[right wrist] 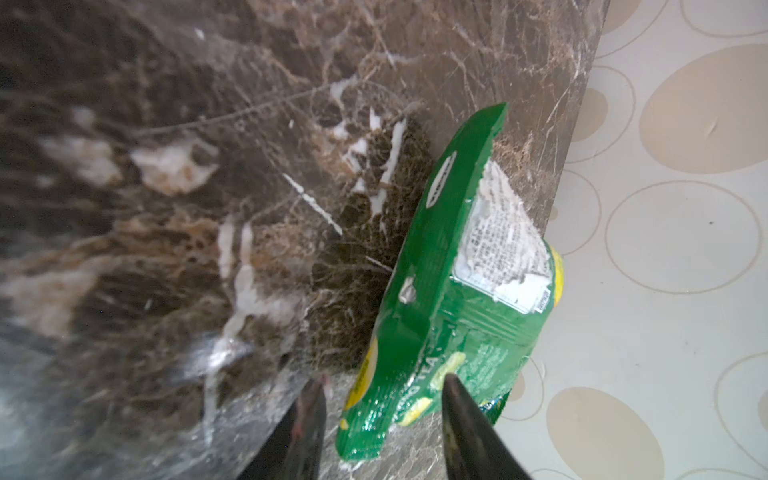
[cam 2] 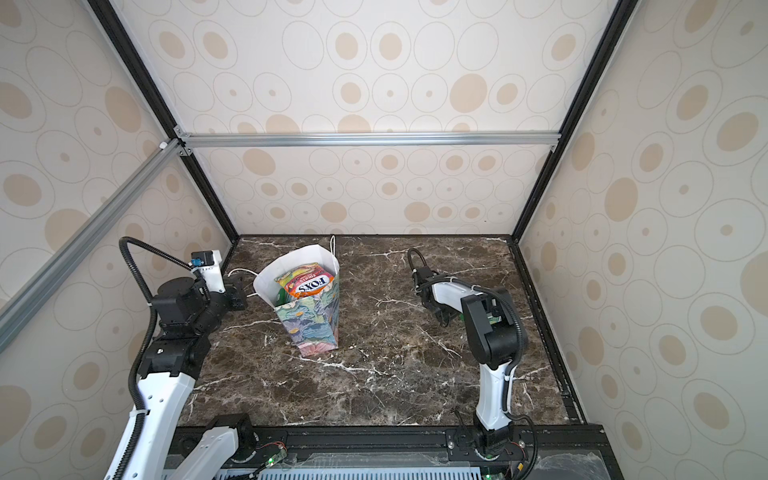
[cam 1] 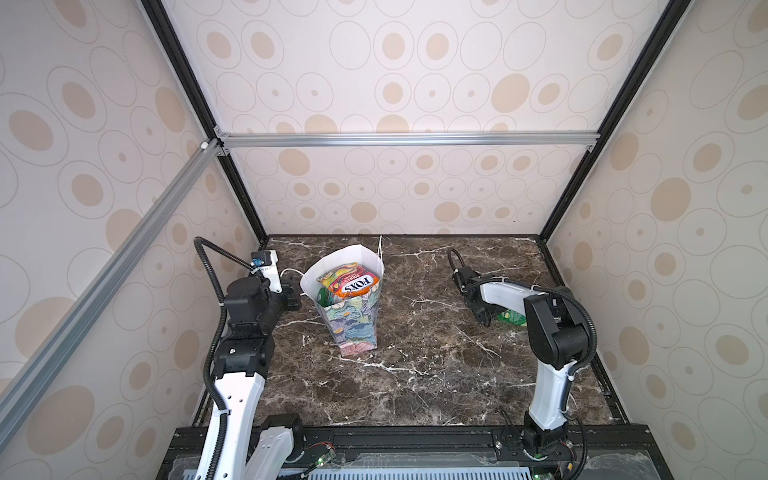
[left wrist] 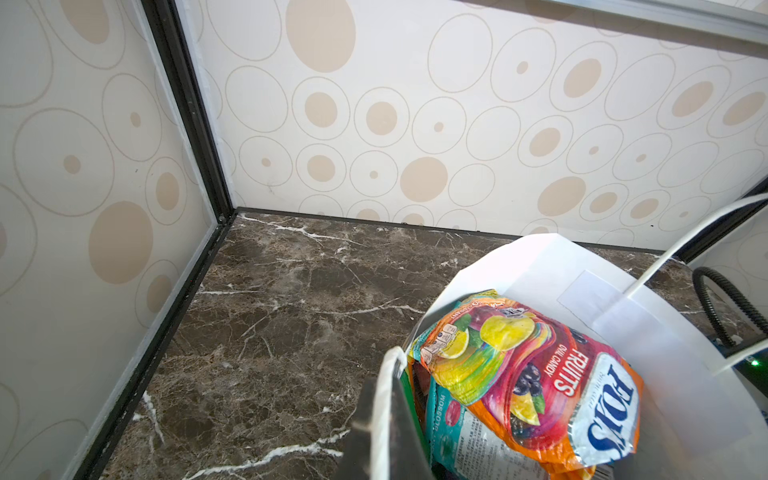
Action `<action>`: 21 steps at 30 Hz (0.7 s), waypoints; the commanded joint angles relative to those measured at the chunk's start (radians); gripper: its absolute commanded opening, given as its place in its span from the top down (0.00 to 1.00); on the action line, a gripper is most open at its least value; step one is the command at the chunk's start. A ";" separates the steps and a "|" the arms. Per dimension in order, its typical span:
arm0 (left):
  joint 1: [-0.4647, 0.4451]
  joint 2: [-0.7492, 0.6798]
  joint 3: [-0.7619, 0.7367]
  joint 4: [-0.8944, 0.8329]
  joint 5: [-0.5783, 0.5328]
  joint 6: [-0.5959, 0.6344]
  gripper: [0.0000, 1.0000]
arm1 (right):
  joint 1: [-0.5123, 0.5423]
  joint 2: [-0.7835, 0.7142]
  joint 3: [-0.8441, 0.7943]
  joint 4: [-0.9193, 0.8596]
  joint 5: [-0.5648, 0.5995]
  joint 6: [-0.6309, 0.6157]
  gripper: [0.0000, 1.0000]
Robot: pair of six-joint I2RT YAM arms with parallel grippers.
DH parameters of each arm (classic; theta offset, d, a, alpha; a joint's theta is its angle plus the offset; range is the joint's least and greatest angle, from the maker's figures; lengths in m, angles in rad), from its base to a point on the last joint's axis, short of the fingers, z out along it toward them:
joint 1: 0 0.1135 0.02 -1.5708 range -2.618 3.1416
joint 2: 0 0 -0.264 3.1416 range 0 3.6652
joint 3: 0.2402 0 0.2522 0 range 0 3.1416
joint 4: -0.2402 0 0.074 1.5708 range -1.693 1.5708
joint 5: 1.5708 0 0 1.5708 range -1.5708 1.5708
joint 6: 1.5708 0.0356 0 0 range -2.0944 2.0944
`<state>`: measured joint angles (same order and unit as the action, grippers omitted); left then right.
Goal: Place the snacks into the paper bag
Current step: 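Lower the open right gripper onto the green Spring Tea packet's edge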
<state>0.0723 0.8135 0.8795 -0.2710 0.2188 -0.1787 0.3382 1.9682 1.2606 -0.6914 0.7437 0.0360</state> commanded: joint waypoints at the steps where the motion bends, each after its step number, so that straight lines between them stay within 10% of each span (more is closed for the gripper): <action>1: 0.006 -0.004 0.013 0.007 0.007 0.015 1.00 | -0.013 0.029 -0.013 0.001 0.026 -0.004 0.53; 21: 0.005 -0.005 0.013 0.007 0.003 0.016 1.00 | -0.034 0.086 -0.011 0.033 -0.001 -0.004 0.68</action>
<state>0.0723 0.8135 0.8795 -0.2710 0.2184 -0.1783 0.3111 2.0205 1.2575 -0.6533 0.7612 0.0242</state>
